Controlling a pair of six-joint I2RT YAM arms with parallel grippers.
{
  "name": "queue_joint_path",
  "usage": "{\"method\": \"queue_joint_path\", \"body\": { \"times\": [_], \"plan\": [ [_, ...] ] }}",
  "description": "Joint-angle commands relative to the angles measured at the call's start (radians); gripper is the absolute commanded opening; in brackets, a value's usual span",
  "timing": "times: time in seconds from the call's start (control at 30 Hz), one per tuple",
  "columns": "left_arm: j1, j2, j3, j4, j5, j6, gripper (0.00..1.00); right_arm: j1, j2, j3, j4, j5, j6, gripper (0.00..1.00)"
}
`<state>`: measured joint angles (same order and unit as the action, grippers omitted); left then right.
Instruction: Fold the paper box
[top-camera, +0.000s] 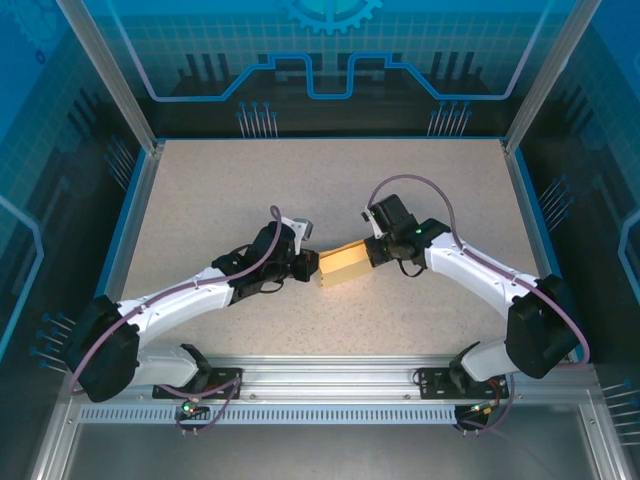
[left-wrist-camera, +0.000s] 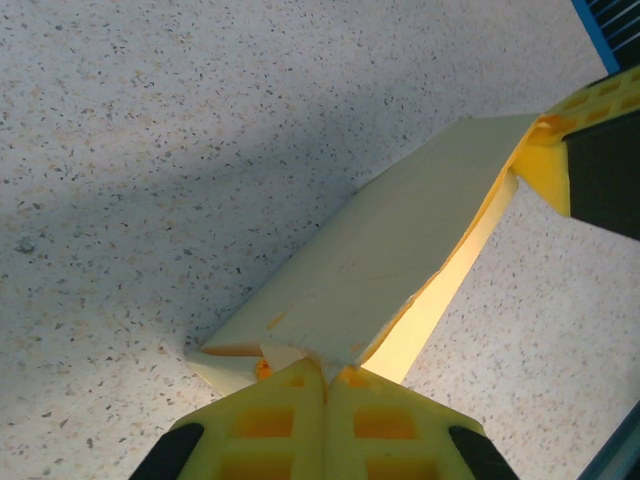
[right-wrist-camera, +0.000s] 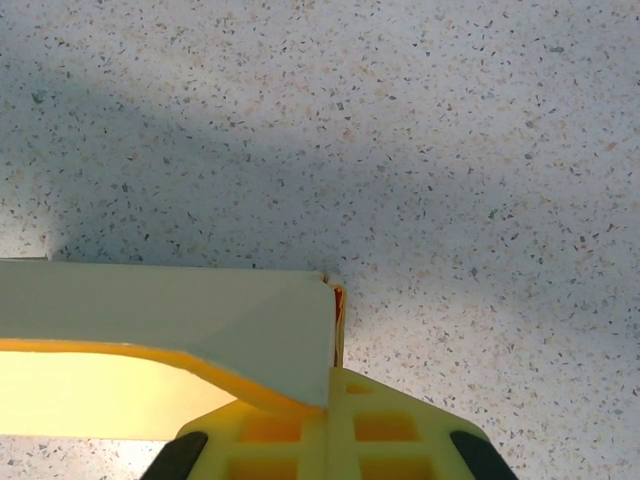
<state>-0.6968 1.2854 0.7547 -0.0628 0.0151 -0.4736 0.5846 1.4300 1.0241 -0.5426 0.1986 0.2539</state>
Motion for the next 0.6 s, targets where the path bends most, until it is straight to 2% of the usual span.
{"method": "queue_joint_path", "body": {
  "times": [0.0,0.23,0.57],
  "plan": [
    [-0.012,-0.033,-0.019,0.103,0.041,-0.1,0.05,0.026,-0.016,-0.025,0.007,-0.018,0.016,0.04],
    [-0.013,-0.035,-0.061,0.18,0.012,-0.191,0.03,0.027,-0.021,-0.029,0.006,-0.015,0.019,0.04],
    [-0.073,-0.026,-0.11,0.219,-0.104,-0.204,0.02,0.027,-0.017,-0.03,0.012,-0.018,0.023,0.04]
  ]
}}
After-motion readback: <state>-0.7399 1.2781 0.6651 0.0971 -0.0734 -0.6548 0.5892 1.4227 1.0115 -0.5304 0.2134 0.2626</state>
